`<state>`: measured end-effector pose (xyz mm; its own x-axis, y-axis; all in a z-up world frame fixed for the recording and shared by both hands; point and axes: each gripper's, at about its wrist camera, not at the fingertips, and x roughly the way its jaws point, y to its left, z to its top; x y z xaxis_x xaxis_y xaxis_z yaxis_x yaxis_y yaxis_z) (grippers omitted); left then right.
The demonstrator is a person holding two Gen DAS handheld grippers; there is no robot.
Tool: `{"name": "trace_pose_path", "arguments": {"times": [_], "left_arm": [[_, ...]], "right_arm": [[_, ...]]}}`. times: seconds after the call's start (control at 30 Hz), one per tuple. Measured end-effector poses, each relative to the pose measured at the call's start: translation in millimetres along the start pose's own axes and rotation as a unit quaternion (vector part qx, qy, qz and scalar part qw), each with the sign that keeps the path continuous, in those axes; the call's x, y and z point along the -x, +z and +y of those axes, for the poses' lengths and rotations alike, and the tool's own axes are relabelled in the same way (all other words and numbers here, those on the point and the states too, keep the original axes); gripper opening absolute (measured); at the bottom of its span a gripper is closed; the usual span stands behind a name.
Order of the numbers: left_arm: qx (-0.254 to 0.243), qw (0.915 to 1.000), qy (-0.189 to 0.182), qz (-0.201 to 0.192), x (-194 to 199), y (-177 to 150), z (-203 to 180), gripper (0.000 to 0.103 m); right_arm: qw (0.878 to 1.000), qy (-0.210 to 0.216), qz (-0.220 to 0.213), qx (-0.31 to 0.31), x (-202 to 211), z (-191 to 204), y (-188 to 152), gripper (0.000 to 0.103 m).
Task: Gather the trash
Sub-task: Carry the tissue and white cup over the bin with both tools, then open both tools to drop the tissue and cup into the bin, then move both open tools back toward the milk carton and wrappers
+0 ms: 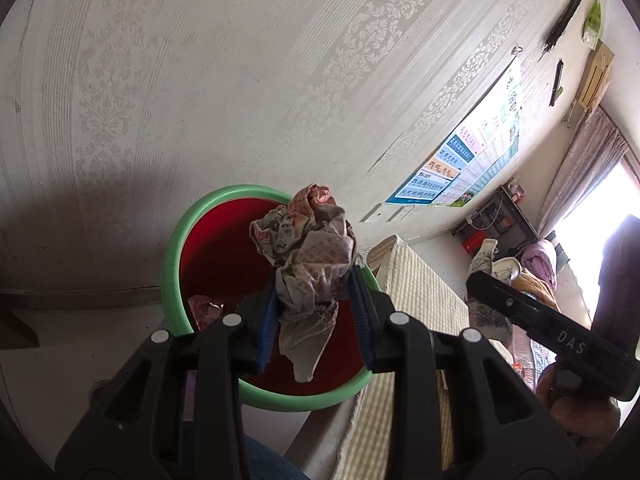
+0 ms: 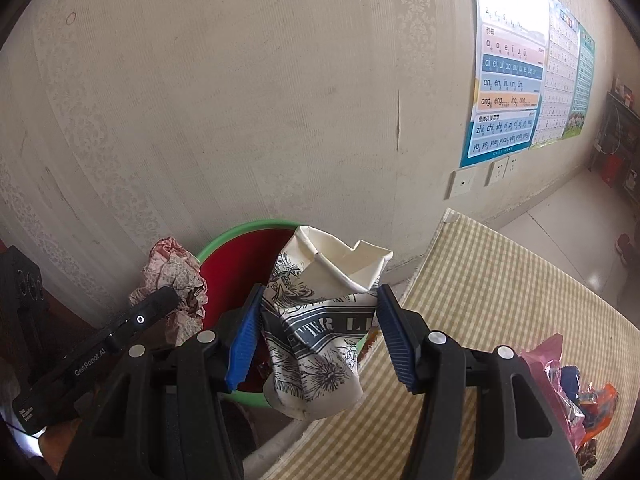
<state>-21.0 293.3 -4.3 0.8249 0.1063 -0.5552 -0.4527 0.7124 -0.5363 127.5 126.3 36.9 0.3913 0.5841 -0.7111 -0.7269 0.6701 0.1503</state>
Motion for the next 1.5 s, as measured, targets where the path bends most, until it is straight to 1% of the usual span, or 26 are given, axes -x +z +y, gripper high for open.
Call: {"name": "trace_pose_path", "arguments": {"times": [0.13, 0.43, 0.5, 0.53, 0.57, 0.6, 0.67, 0.73, 0.87, 0.97, 1.0, 1.13, 1.23, 1.4, 1.5], "left_arm": [[0.011, 0.9999, 0.006, -0.003, 2.0, -0.1, 5.2, 0.032], [0.032, 0.9995, -0.001, 0.005, -1.1, 1.6, 12.1, 0.032], [0.038, 0.9993, 0.001, 0.004, -0.8, 1.6, 13.9, 0.043], [0.042, 0.9991, 0.000, 0.005, -1.1, 1.3, 15.1, 0.055], [0.047, 0.9989, -0.003, 0.006, -1.4, 1.4, 16.9, 0.064], [0.052, 0.9986, -0.002, 0.004, -0.6, 1.5, 18.5, 0.068], [0.057, 0.9984, -0.003, 0.001, 0.8, 1.6, 20.1, 0.076], [0.060, 0.9982, -0.003, 0.001, 0.9, 1.7, 20.8, 0.083], [0.059, 0.9982, 0.008, 0.006, -1.6, 2.0, 18.8, 0.097], [0.048, 0.9987, 0.014, 0.013, -4.9, 2.9, 13.6, 0.097], [0.044, 0.9988, 0.016, 0.016, -6.1, 2.7, 11.7, 0.097], [0.027, 0.9990, 0.023, 0.027, -8.9, 0.9, 3.2, 0.097], [0.005, 0.9991, 0.027, 0.031, -7.3, -2.1, -7.0, 0.097], [-0.038, 0.9980, 0.027, 0.043, -5.4, -9.9, -30.1, 0.097], [-0.057, 0.9967, 0.022, 0.055, -4.5, -18.5, -44.1, 0.097]], "right_arm": [[1.000, 0.010, 0.008, -0.002, -16.6, 5.9, 7.3, 0.055], [0.999, 0.033, 0.027, -0.004, -50.1, 20.5, 16.2, 0.056], [0.999, 0.037, 0.028, -0.006, -53.4, 21.0, 17.9, 0.059], [0.999, 0.036, 0.026, -0.008, -54.2, 19.1, 19.5, 0.072], [0.999, 0.034, 0.022, -0.011, -53.5, 17.4, 20.9, 0.076], [0.999, 0.034, 0.017, -0.016, -52.8, 14.8, 22.2, 0.080], [0.999, 0.036, 0.015, -0.022, -50.9, 10.4, 23.7, 0.081], [0.999, 0.033, 0.016, -0.032, -49.7, 5.0, 23.4, 0.084], [0.999, 0.029, 0.017, -0.042, -41.5, -1.4, 19.2, 0.087], [0.999, 0.023, 0.011, -0.048, -30.7, -7.2, 14.2, 0.092], [0.998, 0.019, 0.009, -0.050, -26.5, -10.0, 12.0, 0.093], [0.998, 0.008, 0.005, -0.067, -8.1, -24.7, -0.5, 0.093], [0.997, 0.000, 0.005, -0.077, 6.8, -36.3, -13.5, 0.093], [0.995, -0.018, 0.006, -0.097, 35.4, -60.9, -40.2, 0.093], [0.994, -0.033, 0.006, -0.109, 53.5, -78.1, -58.4, 0.093]]}}
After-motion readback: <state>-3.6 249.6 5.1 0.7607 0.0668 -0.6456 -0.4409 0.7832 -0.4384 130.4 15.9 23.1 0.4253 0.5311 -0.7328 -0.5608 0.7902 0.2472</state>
